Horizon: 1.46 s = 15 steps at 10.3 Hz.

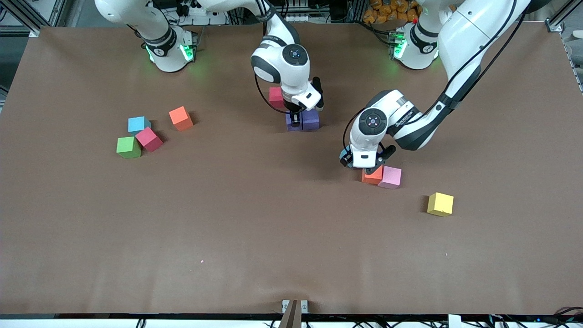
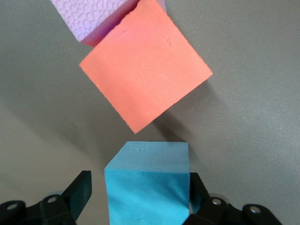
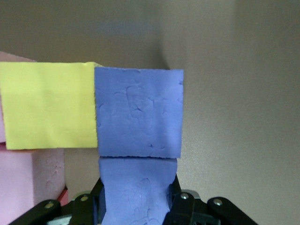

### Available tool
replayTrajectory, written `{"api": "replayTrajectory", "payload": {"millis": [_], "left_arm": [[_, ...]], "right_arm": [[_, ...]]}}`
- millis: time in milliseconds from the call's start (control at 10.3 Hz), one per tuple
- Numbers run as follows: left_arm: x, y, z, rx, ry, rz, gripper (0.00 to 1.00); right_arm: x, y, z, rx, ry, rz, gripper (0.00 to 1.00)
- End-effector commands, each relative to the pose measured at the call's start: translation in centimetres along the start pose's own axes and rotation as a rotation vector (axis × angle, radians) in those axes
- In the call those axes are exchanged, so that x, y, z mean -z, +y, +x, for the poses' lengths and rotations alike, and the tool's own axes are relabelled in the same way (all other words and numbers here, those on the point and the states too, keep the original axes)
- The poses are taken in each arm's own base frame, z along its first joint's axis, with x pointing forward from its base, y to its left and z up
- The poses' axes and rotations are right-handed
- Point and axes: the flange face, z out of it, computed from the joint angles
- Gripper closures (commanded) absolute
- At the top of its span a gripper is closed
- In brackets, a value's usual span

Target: Form number 2 with 11 blocks

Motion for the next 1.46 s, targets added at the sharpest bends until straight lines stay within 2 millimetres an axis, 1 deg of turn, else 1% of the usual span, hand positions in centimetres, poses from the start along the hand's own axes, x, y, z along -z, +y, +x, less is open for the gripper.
{"api": "replayTrajectory", "payload": {"millis": [0, 97, 292, 389, 486, 583, 681, 875, 972, 1069, 1264, 1361], "left_arm": [[-0.2, 0.5, 0.3, -0.007, -0.019, 0.006, 0.12], [-0.2, 0.5, 0.3, -0.004, -0.019, 0.006, 0.26], [0.1, 0.6, 0.4, 0.005, -0.014, 0.001, 0.54], [0.5, 0.8, 0.7, 0.009, -0.011, -0.008, 0.68], [1.0, 1.0, 0.8, 0.015, -0.007, -0.017, 0.79], [2.1, 1.6, 1.2, 0.034, -0.007, -0.038, 0.84], [3.7, 2.2, 1.5, 0.066, 0.001, -0.065, 0.85], [6.3, 3.3, 1.2, 0.151, 0.004, -0.089, 0.87], [6.8, 3.5, 0.8, 0.2, -0.002, -0.097, 0.87], [7.7, 4.0, 0.2, 0.243, -0.008, -0.115, 0.87], [9.2, 5.0, -0.5, 0.335, -0.016, -0.147, 0.87], [10.1, 5.6, -1.8, 0.361, -0.031, -0.163, 0.88]], "right_arm": [[-0.5, 0.1, 0.8, -0.021, -0.006, 0.0, 0.33], [-0.4, 0.1, 0.8, -0.018, -0.008, 0.0, 0.0], [0.0, 0.2, 0.8, -0.019, -0.004, -0.003, 0.0], [0.3, 0.3, 0.9, -0.019, -0.002, -0.004, 0.0], [0.8, 0.3, 0.7, -0.019, -0.008, 0.001, 0.0], [1.3, 0.2, 0.5, -0.021, -0.03, 0.017, 0.0], [2.3, 0.3, 0.4, -0.025, -0.022, 0.012, 0.0], [3.5, 0.5, 0.2, -0.029, -0.024, 0.015, 0.0], [4.3, 0.9, -0.1, -0.037, -0.02, 0.012, 0.0], [5.2, 1.7, -0.7, -0.053, -0.02, 0.012, 0.0], [7.3, 5.3, -3.6, -0.128, 0.006, -0.005, 0.0], [8.3, 8.0, -6.1, -0.188, 0.018, -0.014, 0.0]]}}
